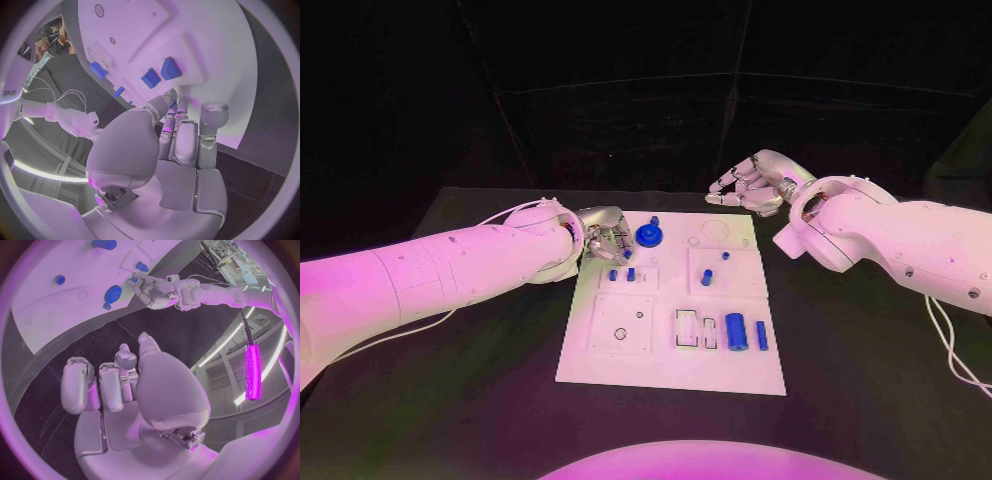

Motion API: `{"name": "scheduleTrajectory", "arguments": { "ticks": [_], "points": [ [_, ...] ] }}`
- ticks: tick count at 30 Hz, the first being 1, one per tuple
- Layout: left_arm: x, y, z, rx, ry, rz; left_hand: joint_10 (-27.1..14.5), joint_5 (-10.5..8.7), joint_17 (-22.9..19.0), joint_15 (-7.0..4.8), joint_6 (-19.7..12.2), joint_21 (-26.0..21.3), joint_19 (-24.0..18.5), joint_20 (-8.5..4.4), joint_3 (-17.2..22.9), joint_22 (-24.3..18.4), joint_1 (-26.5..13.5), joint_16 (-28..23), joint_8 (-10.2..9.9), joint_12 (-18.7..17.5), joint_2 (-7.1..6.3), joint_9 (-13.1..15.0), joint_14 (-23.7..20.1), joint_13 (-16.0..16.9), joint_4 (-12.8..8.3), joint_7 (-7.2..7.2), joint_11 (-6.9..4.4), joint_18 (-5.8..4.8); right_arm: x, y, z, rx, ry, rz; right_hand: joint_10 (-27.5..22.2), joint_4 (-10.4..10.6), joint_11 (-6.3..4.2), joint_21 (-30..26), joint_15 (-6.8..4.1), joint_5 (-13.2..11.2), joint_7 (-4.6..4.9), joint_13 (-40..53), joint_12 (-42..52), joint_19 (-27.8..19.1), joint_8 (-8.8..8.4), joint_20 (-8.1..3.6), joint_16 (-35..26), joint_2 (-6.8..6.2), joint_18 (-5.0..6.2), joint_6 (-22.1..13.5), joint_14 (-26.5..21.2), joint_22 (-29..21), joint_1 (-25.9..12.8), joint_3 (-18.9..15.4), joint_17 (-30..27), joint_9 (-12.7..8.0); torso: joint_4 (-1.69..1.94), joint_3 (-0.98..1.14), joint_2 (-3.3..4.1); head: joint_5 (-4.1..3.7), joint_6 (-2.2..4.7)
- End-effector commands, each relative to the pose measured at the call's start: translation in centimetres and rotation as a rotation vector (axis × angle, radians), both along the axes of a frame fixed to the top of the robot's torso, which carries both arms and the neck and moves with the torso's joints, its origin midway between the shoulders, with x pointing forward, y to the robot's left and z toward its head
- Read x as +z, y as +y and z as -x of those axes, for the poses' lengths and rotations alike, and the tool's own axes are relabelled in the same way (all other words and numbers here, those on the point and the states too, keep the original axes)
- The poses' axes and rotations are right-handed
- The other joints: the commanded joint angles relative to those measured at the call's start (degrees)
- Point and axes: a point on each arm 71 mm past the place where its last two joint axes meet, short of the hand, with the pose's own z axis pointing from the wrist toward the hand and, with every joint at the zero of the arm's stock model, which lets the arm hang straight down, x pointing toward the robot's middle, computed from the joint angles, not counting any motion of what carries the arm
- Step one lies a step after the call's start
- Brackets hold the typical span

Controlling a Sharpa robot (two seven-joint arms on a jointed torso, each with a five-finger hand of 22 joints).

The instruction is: Assemble the parts on the task board

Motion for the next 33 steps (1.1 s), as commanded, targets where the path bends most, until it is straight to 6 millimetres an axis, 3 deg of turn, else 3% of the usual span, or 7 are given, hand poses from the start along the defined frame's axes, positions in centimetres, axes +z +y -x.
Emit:
{"name": "scheduleTrajectory", "arguments": {
  "ticks": [1,10,13,19,26,29,33],
  "points": [
    [-0.1,0.0,0.0,-0.002,0.013,-0.004,-0.76,0.07,-0.18,0.55,-0.77,-0.28,-0.34,0.06,0.26,0.0,-0.62,-0.31,-0.61,-0.44,-0.36,-0.11,0.19,-0.07,-0.22,0.08,0.17,-0.47,0.2,0.1,0.0,0.007,-0.007,-0.005,-0.57,-0.03,-0.05,-0.4,-0.2,0.38,-0.03,-0.2,-0.37,-0.43,0.34,0.12,-0.45,0.68,1.21,-0.58,2.9,-0.19,0.31,-0.58,-0.08,-0.08,0.0,0.01,0.0,-0.04,0.02],
    [-0.1,0.7,-0.1,0.017,0.011,-0.01,-3.2,0.07,-0.26,1.19,-4.38,-0.59,-0.53,0.67,0.37,-0.17,-1.15,-0.12,-3.02,-1.67,-0.99,-0.19,0.16,-0.07,-0.57,0.86,0.94,-0.39,0.0,-0.1,-0.1,-0.001,0.009,0.004,-2.32,0.0,0.02,-0.97,-0.15,0.27,0.05,-2.8,-3.16,-0.98,0.29,0.15,-0.54,0.63,1.42,-0.87,2.86,-1.2,0.31,-0.94,-0.16,-0.11,0.03,-0.03,0.01,-0.05,0.03],
    [-0.1,1.2,-0.2,0.029,0.006,-0.01,-3.7,0.07,-0.23,1.3,-5.29,-0.74,-0.6,0.81,0.37,-0.28,-1.21,-0.04,-3.63,-1.91,-1.15,-0.19,0.18,-0.06,-0.7,0.98,1.06,-0.33,-0.1,-0.3,-0.2,-0.005,0.022,0.019,-8.34,0.1,0.16,-3.25,-0.08,-0.01,0.15,-12.61,-13.72,-3.01,0.43,0.26,-2.37,0.92,2.19,-1.58,2.14,-4.93,0.76,-1.64,-2.54,-0.09,0.01,-0.03,-0.01,-0.03,0.04],
    [0.4,2.4,-0.3,0.059,-0.035,0.034,-4.46,0.08,-0.26,1.42,-5.82,-0.74,-0.56,0.96,0.48,-0.23,-1.06,0.05,-4.07,-2.26,-1.19,-0.1,0.22,-0.06,-0.95,1.12,1.23,-0.3,-0.6,-0.6,-0.3,0.022,0.029,0.148,-10.05,-1.2,0.09,-5.48,-0.27,-1.04,0.15,-21.57,-23.64,-4.27,1.37,0.17,-5.38,1.54,2.63,-0.85,1.4,-8.0,5.12,-1.3,-6.11,-0.05,0.1,-0.08,-0.07,-0.14,0.09],
    [1.9,4.3,-0.4,0.13,-0.087,0.263,-4.47,0.09,-0.5,1.64,-4.01,-1.53,-0.85,1.15,1.09,-1.05,-0.87,0.04,-3.28,-2.21,-0.55,0.28,0.19,0.03,-1.05,1.56,1.55,-0.08,-1.0,-0.8,-0.1,0.093,-0.045,0.384,-13.72,-2.41,0.61,-6.04,0.13,-3.76,0.0,-33.29,-37.07,-3.88,1.38,0.38,-7.12,1.63,2.81,1.71,1.43,-8.62,10.57,0.28,-8.16,-0.14,0.08,-0.04,-0.15,-0.31,0.37],
    [2.6,5.5,-0.2,0.204,-0.067,0.479,-3.31,0.1,-0.51,1.75,-2.89,-2.09,-1.09,1.28,1.26,-1.61,-1.74,0.08,-2.84,-1.59,0.14,0.39,0.16,0.21,-0.36,1.92,1.62,0.05,-1.3,-0.8,0.3,0.118,-0.103,0.48,-13.85,-2.49,0.84,-6.51,0.48,-4.67,-0.3,-38.35,-41.44,-3.98,0.62,0.68,-7.57,0.9,2.91,2.27,1.44,-9.21,11.7,0.51,-8.63,-0.24,-0.05,-0.03,-0.16,-0.75,0.52],
    [3.1,6.3,0.2,0.308,-0.002,0.759,-3.83,0.08,-15.35,2.15,-2.02,-14.21,-8.33,1.78,0.3,-13.29,-4.68,-7.89,-2.61,-1.6,0.94,0.28,-5.68,0.09,2.01,2.01,1.86,2.41,-1.8,-0.7,0.9,0.138,-0.161,0.554,-13.19,-2.44,1.04,-6.68,0.64,-5.12,-0.34,-41.85,-43.69,-3.87,-0.3,0.86,-7.93,0.4,2.91,2.4,1.45,-9.36,12.24,0.71,-9.01,-0.26,0.0,-0.03,-0.12,-1.9,0.78]
  ]
}}
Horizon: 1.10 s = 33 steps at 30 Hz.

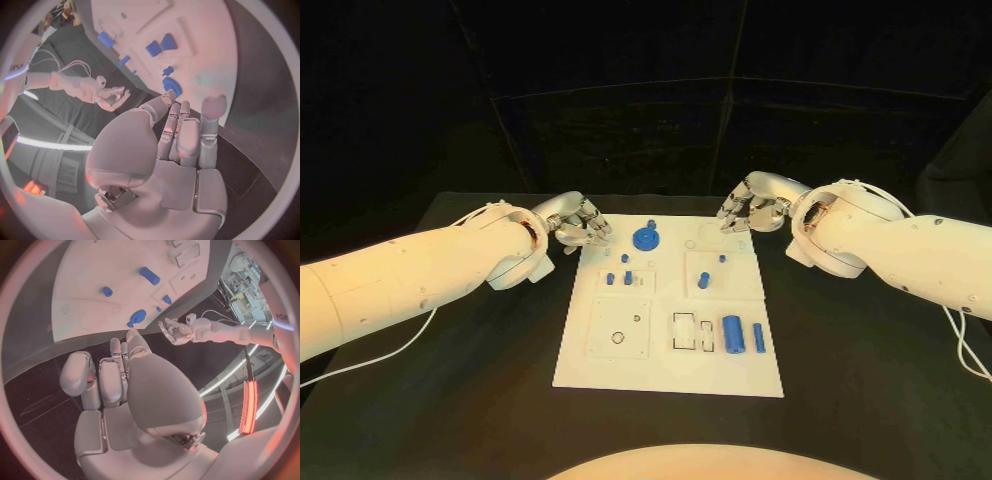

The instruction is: Assemble the parts on the task board

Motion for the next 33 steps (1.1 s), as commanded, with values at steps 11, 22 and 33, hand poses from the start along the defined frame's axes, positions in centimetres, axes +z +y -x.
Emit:
{"name": "scheduleTrajectory", "arguments": {
  "ticks": [11,22,33],
  "points": [
    [1.7,0.7,1.6,0.138,0.124,0.811,2.29,0.1,-22.26,0.1,0.16,-10.45,-7.4,0.52,-2.42,-7.86,-3.65,-13.53,-0.2,3.03,2.34,-0.22,-11.37,0.6,4.07,-0.16,-0.43,1.4,-2.7,1.0,1.9,0.113,-0.147,0.284,1.9,0.13,1.27,-0.7,1.16,-3.86,0.95,-8.64,-4.22,0.45,-2.52,0.94,-1.03,-0.82,1.12,0.77,1.48,-0.77,1.63,2.71,-1.5,-0.04,-0.09,-0.1,0.0,-1.54,0.54],
    [1.9,0.3,2.5,0.11,0.148,0.861,2.37,0.11,-22.59,0.07,0.38,-10.94,-7.44,0.49,-2.73,-8.23,-3.5,-13.74,-0.05,3.39,2.49,-0.17,-11.59,0.63,4.16,-0.15,-0.46,1.39,-3.8,1.5,1.9,0.125,-0.128,0.306,1.16,0.1,1.93,-1.11,1.69,-3.91,1.57,-11.8,-5.71,0.4,-3.66,1.41,-1.09,-1.39,1.24,0.4,1.44,-1.38,1.86,4.66,-1.88,-0.05,0.01,-0.08,0.13,-1.56,0.52],
    [1.8,0.4,2.5,0.115,0.162,0.858,1.87,0.12,-23.14,0.32,-0.04,-11.76,-7.43,0.62,-3.36,-8.85,-3.65,-14.08,-0.11,3.73,2.77,-0.22,-11.94,0.57,4.6,0.45,-0.08,1.32,-4.8,2.2,1.8,0.143,-0.091,0.316,2.98,0.02,1.84,-1.01,1.54,-7.17,1.53,-15.67,-6.66,0.69,-4.19,1.38,-0.77,-1.22,1.22,1.81,1.43,-1.26,3.31,13.04,-2.02,0.0,-0.1,0.02,0.2,-0.92,0.28]
  ]
}}
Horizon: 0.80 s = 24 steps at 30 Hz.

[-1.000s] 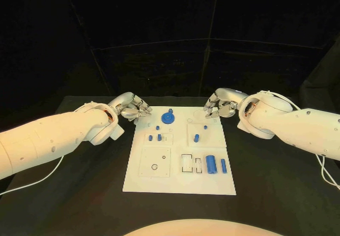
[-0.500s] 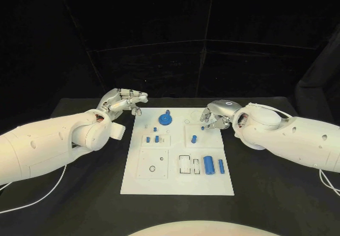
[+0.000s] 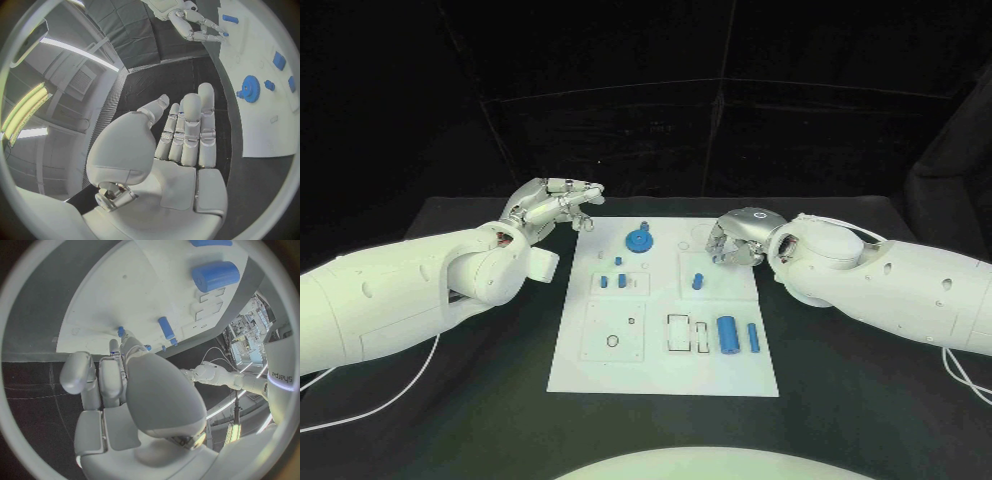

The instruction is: Assemble the parts on the task board

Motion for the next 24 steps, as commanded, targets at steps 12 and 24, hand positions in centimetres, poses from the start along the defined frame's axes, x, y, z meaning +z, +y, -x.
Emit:
{"name": "scheduleTrajectory", "arguments": {
  "ticks": [12,24],
  "points": [
    [0.12,0.18,0.02,-0.009,0.004,0.027,-0.44,0.13,-0.36,0.09,-0.26,-0.56,-0.37,0.26,-0.63,-0.39,0.32,-0.44,-0.08,0.42,0.51,-0.02,-0.53,-0.01,-0.08,0.54,0.34,0.28,-0.62,0.07,0.0,0.007,0.038,0.039,2.36,-0.32,-0.23,-0.06,0.2,-0.1,-0.04,-0.63,-1.28,0.3,-0.52,-0.08,0.24,-3.82,0.32,1.69,1.38,0.13,-2.4,9.45,-0.36,-0.04,-0.14,-0.02,-0.03,0.17,-0.6],
    [0.06,0.38,-0.07,-0.005,0.007,0.023,-0.48,0.13,-0.4,0.1,-0.29,-0.62,-0.37,0.27,-0.67,-0.44,0.34,-0.46,-0.07,0.44,0.54,-0.02,-0.55,-0.02,-0.07,0.56,0.36,0.28,-0.65,0.46,-0.08,0.009,0.033,0.035,3.92,-3.13,-0.36,0.07,0.04,-0.28,-0.09,-0.51,-1.83,0.4,-0.26,-0.18,0.57,-6.5,0.32,2.71,1.34,0.26,-7.09,18.96,-0.58,0.1,-0.12,-0.04,-0.05,0.08,-0.72]
  ]
}}
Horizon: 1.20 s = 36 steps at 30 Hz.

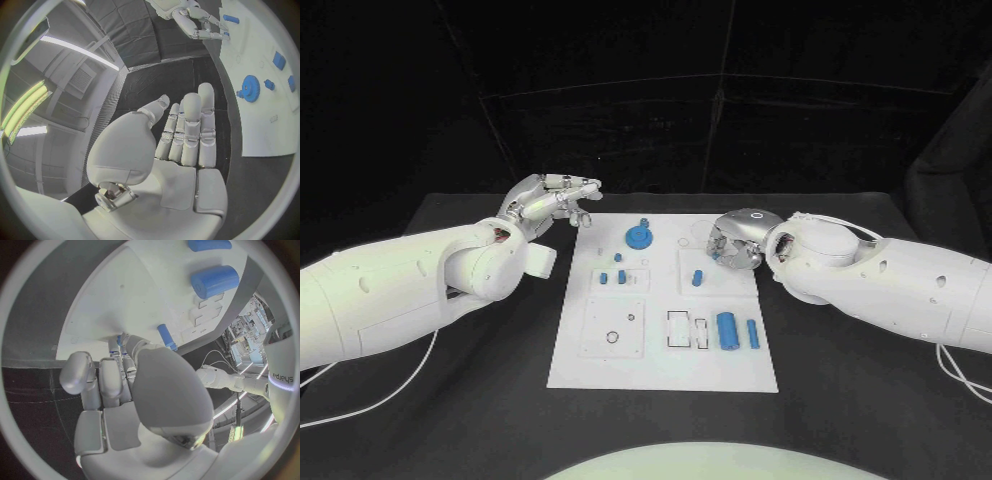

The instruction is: Assemble the parts on the task board

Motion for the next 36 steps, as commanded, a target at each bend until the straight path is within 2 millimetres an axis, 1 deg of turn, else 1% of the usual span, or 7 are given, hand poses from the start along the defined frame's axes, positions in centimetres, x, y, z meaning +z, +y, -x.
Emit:
{"name": "scheduleTrajectory", "arguments": {
  "ticks": [1,11,19,23,28,33,36],
  "points": [
    [0.1,0.0,0.0,-0.008,-0.002,0.013,-0.27,0.13,-0.09,-0.11,-0.07,-0.32,-0.17,0.08,-0.28,-0.09,0.11,-0.19,-0.07,0.23,0.31,-0.03,-0.35,-0.01,0.03,0.35,0.14,0.3,0.1,0.2,0.0,0.001,-0.007,0.006,0.96,-0.49,-0.15,0.11,-0.01,-0.31,-0.13,0.09,-0.08,0.43,0.11,-0.22,0.3,0.21,0.32,0.81,1.36,0.22,-0.68,1.15,0.1,0.14,0.01,-0.02,0.0,-0.03,-0.05],
    [0.1,0.1,-0.1,-0.003,0.001,0.009,-0.46,0.13,-0.26,-0.07,-0.22,-0.54,-0.14,0.12,-0.35,-0.27,0.35,-0.26,-0.04,0.35,0.42,-0.03,-0.44,-0.03,-0.02,0.39,0.18,0.3,0.5,0.5,0.0,-0.014,-0.072,-0.036,4.26,-2.34,-1.39,1.56,-1.11,-1.67,-1.29,0.25,0.88,1.66,0.98,-1.23,-0.14,2.08,-0.1,4.23,1.39,2.34,-3.28,4.26,-1.38,0.49,0.05,-0.02,-0.06,-0.01,-0.09],
    [0.1,0.3,-0.1,-0.004,0.003,0.009,-0.78,0.13,-0.4,-0.02,-0.48,-0.74,-0.09,0.15,-0.44,-0.44,0.57,-0.3,-0.07,0.42,0.43,-0.05,-0.49,-0.07,-0.12,0.5,0.26,0.3,0.9,0.3,0.2,-0.019,-0.101,-0.06,4.55,-3.15,-1.5,1.83,-1.19,-1.59,-1.35,0.23,0.8,1.87,0.94,-1.35,0.03,2.06,-0.18,4.57,1.46,2.73,-3.62,4.84,-1.31,0.48,0.05,-0.04,-0.08,-0.05,-0.1],
    [0.1,0.4,-0.1,-0.011,0.001,0.013,-0.95,0.12,-0.51,0.04,-0.62,-0.89,-0.05,0.19,-0.69,-0.56,0.53,-0.31,-0.05,0.52,0.23,-0.05,-0.53,-0.07,-0.11,0.58,0.34,0.29,1.2,0.1,0.5,-0.022,-0.109,-0.089,4.61,-3.38,-1.5,1.85,-1.19,-1.62,-1.34,0.21,0.72,1.88,0.87,-1.38,-0.01,1.79,-0.18,4.65,1.45,2.74,-4.06,4.9,-1.48,0.46,-0.03,-0.03,-0.07,0.5,-0.25],
    [0.1,0.6,-0.3,-0.009,0.0,0.013,-1.04,0.12,-0.57,0.07,-0.69,-0.98,-0.03,0.22,-0.83,-0.63,0.5,-0.32,-0.03,0.59,0.13,-0.04,-0.55,-0.08,-0.11,0.61,0.38,0.28,1.7,0.0,1.0,-0.023,-0.125,-0.132,4.62,-3.66,-1.49,1.84,-1.2,-1.65,-1.35,0.18,0.57,1.88,0.71,-1.4,-0.1,1.43,-0.18,4.67,1.41,2.71,-4.71,4.95,-1.73,0.4,-0.13,-0.01,-0.04,0.23,-0.29],
    [0.0,0.8,-0.4,-0.006,-0.001,0.012,-1.04,0.12,-0.57,0.07,-0.69,-0.98,-0.03,0.22,-0.83,-0.63,0.5,-0.32,-0.03,0.59,0.13,-0.04,-0.55,-0.08,-0.11,0.61,0.38,0.28,2.2,-0.4,1.7,-0.024,-0.128,-0.179,4.64,-4.12,-1.5,1.87,-1.22,-1.27,-1.36,0.18,0.46,1.89,0.59,-1.43,-0.08,1.29,-0.18,4.7,1.39,2.76,-4.82,5.26,-1.8,0.36,0.1,-0.05,-0.08,0.14,-0.36],
    [0.0,0.9,-0.4,-0.004,-0.001,0.011,-1.04,0.12,-0.57,0.07,-0.69,-0.98,-0.03,0.22,-0.83,-0.63,0.5,-0.32,-0.03,0.59,0.13,-0.04,-0.55,-0.08,-0.11,0.61,0.38,0.28,2.7,-0.4,2.4,-0.017,-0.127,-0.217,4.65,-4.48,-1.48,1.89,-1.22,-0.86,-1.32,0.17,0.36,1.89,0.5,-1.44,-0.03,1.22,-0.19,4.74,1.4,2.78,-4.95,5.53,-1.81,0.33,0.03,-0.07,-0.09,0.31,-0.36]
  ]
}}
